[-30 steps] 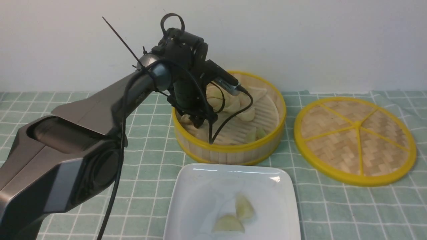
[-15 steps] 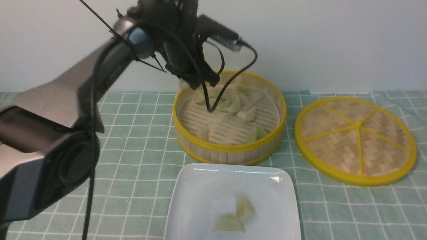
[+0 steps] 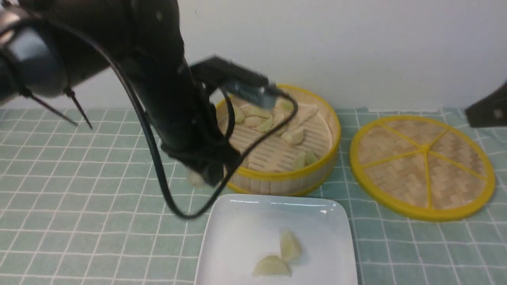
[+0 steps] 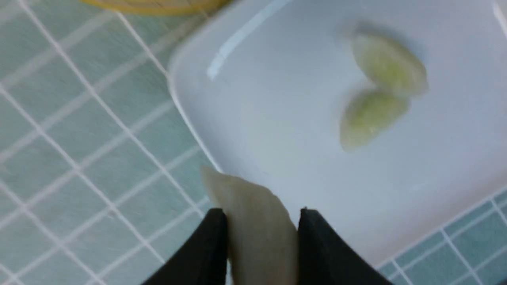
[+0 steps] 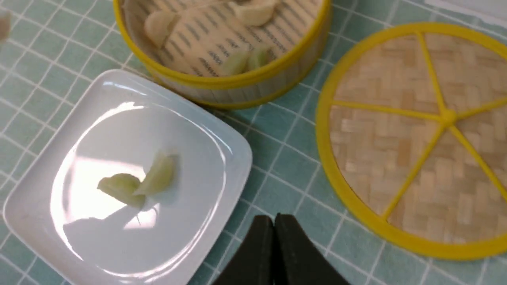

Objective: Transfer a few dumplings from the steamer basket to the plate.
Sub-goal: Use the left arm to put the dumpling into the plate

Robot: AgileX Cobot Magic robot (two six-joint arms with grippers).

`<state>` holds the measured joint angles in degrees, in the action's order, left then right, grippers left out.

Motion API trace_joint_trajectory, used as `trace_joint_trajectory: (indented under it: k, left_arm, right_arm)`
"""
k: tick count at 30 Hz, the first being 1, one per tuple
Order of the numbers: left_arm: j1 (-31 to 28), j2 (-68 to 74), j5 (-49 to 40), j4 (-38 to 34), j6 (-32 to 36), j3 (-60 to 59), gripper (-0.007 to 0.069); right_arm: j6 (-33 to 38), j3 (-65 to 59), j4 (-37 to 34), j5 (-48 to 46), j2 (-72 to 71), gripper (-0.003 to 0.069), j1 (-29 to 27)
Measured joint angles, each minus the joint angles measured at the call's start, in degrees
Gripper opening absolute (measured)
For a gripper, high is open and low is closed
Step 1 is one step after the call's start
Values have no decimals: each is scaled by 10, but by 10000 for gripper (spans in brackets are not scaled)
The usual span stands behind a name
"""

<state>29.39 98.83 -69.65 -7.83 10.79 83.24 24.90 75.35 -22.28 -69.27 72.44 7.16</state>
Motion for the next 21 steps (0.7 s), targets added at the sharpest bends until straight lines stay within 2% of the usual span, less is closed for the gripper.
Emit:
trace_joint_trajectory:
  k: [6,11,15,17,20,21]
  left_arm:
    - [61,13,64,-6,2,-106,203]
    - [68,41,84,-17,2,-112,203]
    - [68,76,97,-18,2,-112,204]
    - [68,87,99,-20,2,-112,240]
    - [68,91,97,-21,2,-109,382]
    - [68,92,97,-21,2,-108,391]
  right_arm:
    - [7,85,37,65,150,-10,85]
    - [9,143,40,100,245,1,103]
    - [14,221,42,119,349,58,106]
    - [20,259,42,122,398,104,106]
    - [45,315,40,125,467,204,106]
    - [48,319,40,125,471,211,106]
